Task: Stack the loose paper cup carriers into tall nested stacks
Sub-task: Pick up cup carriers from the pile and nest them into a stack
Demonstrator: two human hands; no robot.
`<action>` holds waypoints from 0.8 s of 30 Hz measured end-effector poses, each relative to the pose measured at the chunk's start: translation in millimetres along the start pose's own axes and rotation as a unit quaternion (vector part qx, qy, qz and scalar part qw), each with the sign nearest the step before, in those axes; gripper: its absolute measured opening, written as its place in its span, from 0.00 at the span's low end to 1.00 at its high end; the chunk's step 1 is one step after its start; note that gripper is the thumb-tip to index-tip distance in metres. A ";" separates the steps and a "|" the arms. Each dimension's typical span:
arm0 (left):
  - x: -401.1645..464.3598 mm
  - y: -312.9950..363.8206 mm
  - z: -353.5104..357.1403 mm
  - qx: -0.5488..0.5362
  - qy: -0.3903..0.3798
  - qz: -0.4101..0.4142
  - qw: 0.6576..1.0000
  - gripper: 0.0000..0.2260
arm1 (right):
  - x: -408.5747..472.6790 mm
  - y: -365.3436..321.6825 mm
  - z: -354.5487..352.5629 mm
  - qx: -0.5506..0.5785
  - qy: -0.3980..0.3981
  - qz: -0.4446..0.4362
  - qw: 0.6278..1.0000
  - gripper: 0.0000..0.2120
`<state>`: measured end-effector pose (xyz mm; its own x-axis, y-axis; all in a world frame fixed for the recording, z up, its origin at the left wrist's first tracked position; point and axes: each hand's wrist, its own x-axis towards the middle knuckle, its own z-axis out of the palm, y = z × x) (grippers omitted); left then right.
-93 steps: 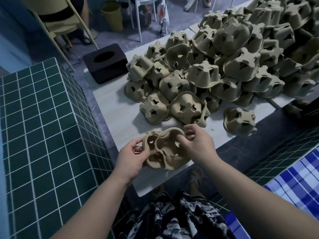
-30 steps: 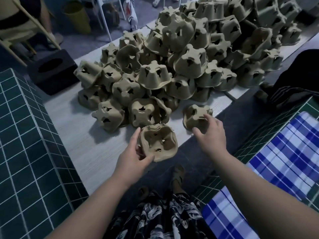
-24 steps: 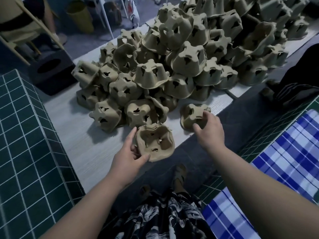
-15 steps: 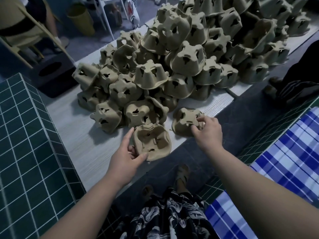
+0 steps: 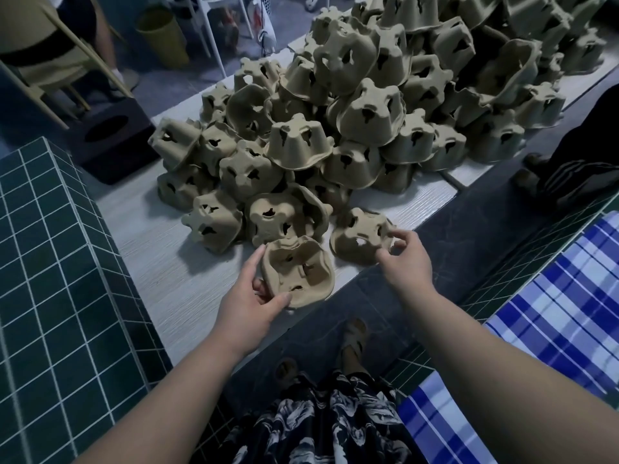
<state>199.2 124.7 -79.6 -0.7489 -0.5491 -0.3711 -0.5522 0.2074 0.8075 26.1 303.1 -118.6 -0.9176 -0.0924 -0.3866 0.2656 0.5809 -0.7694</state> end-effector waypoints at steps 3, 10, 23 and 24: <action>-2.2 -0.9 -1.3 0.001 0.003 0.001 1.000 0.39 | 0.7 -7.0 2.1 -0.026 0.006 0.010 1.000 0.28; -2.4 -2.6 -2.4 0.018 0.011 -0.003 1.000 0.38 | 11.7 -15.6 6.9 -0.346 -0.041 -0.201 0.915 0.38; -2.9 -6.5 2.1 0.001 0.021 -0.007 1.000 0.37 | 6.6 -15.9 -6.3 -0.116 0.019 -0.174 0.978 0.21; -2.9 -7.4 1.5 0.004 0.022 -0.006 1.000 0.38 | 5.6 -16.6 -5.2 -0.075 0.031 -0.168 0.982 0.21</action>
<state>204.9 126.0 -85.2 -0.7248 -0.5870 -0.3606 -0.5651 0.2072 0.7986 15.0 297.2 -105.3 -0.9637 -0.2523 -0.0875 -0.0983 0.6398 -0.7622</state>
